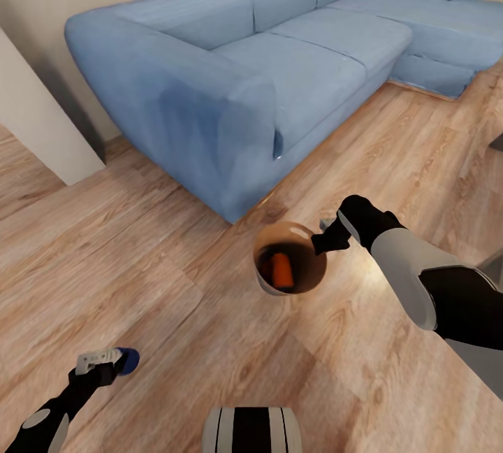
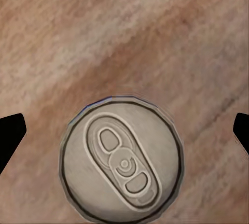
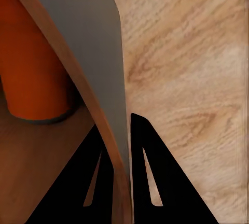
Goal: Put the three can of soda from the living room inside the tash can in the kitchen.
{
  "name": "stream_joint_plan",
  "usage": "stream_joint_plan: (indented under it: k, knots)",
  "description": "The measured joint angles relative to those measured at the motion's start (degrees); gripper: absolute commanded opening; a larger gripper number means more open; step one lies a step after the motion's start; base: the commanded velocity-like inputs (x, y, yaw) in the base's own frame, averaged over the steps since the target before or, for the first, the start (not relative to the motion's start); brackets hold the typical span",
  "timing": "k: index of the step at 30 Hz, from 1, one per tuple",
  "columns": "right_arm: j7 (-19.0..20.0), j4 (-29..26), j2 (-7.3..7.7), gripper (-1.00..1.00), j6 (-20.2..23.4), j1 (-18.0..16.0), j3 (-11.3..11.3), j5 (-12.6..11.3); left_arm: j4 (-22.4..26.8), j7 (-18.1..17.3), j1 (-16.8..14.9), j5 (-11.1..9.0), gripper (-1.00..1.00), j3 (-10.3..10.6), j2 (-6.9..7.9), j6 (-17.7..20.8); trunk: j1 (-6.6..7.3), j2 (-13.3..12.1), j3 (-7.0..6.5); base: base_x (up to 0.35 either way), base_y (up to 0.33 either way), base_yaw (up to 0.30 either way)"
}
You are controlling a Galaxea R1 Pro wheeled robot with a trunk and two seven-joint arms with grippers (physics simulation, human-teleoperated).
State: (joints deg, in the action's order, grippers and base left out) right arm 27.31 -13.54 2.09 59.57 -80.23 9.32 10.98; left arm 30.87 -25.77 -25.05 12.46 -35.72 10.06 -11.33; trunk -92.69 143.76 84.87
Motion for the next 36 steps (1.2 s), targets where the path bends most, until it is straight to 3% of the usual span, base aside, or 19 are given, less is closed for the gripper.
stream_joint_plan:
  k: [5,11,22,36]
  knots:
    - [0.10,0.00,-0.05,-1.00,0.17,0.03,-0.25,-1.00,0.38,-0.06,0.00,-0.35,1.00,0.00,-0.04,0.00,0.00,0.00,0.00,0.052,0.011,0.000]
    - [-0.02,0.01,-0.02,-1.00,0.05,0.05,-0.01,-0.26,0.41,-0.05,0.00,-0.40,1.00,-0.01,-0.04,0.00,0.00,0.00,0.00,0.008,0.002,0.000]
    - [0.01,-0.01,0.23,-1.00,0.06,0.10,0.05,-0.29,0.08,0.01,0.00,-0.08,1.00,0.04,-0.05,0.00,-0.29,0.14,2.43,0.000,0.000,0.000]
    - [-0.01,-0.04,0.15,-1.00,0.07,0.16,0.02,-0.43,0.07,-0.13,0.00,-0.10,1.00,0.04,-0.04,0.00,-0.28,0.15,2.44,0.000,0.000,0.000]
